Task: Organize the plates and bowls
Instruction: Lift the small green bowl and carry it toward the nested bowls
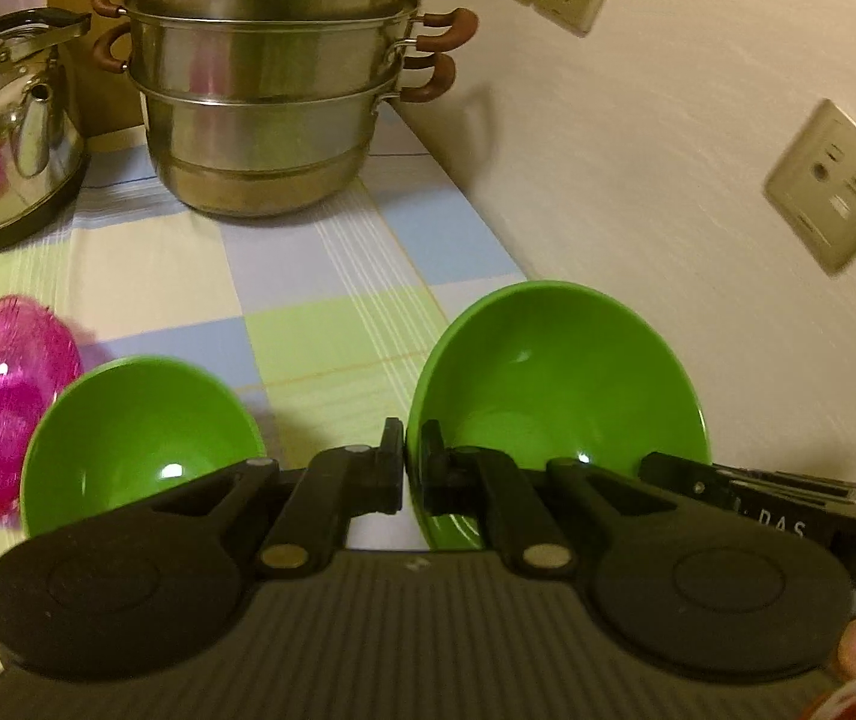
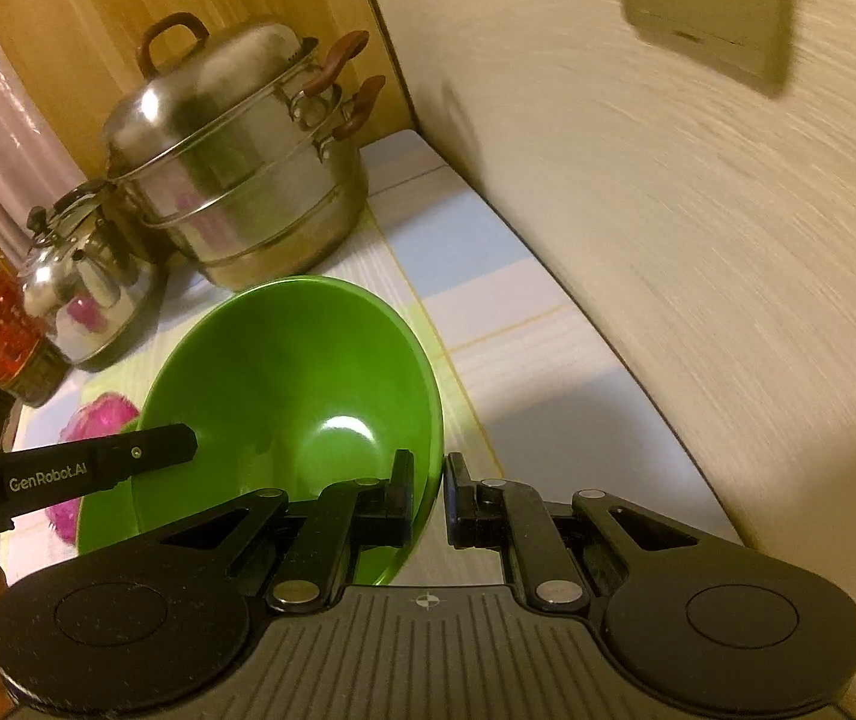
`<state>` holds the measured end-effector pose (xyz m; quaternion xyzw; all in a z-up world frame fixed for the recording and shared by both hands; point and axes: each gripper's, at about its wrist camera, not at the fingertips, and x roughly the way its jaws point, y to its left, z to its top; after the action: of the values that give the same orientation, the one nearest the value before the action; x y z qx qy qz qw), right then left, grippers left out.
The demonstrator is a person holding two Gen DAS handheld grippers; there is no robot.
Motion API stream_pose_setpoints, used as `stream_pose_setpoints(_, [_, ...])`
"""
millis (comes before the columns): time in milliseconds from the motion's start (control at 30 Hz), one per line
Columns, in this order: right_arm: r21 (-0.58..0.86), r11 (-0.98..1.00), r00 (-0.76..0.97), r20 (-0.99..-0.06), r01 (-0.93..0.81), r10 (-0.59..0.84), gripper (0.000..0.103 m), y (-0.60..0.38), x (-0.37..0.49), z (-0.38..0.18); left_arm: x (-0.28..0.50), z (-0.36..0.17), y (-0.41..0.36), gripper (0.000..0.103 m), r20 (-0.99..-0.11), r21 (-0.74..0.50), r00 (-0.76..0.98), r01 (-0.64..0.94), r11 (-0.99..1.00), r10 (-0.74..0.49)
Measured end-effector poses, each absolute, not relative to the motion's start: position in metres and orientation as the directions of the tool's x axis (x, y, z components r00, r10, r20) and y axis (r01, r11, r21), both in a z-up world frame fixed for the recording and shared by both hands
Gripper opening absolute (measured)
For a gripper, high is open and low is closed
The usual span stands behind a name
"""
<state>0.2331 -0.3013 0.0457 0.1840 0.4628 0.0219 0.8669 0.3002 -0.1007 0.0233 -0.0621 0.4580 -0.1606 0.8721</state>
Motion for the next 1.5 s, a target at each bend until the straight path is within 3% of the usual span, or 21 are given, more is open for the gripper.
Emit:
stream_pose_setpoints(767, [0.320, 0.947, 0.575, -0.782, 0.036, 0.242, 0.010, -0.260, 0.115, 0.057, 0.150, 0.022, -0.056, 0.004, -0.761, -0.274, 0.583, 0.108, 0.956, -0.284])
stream_pose_setpoints(1500, [0.341, 0.935, 0.518, -0.784, -0.102, 0.342, 0.010, -0.192, 0.097, 0.048, 0.099, 0.024, 0.011, 0.004, -0.760, -0.252, 0.624, -0.021, 0.967, -0.184])
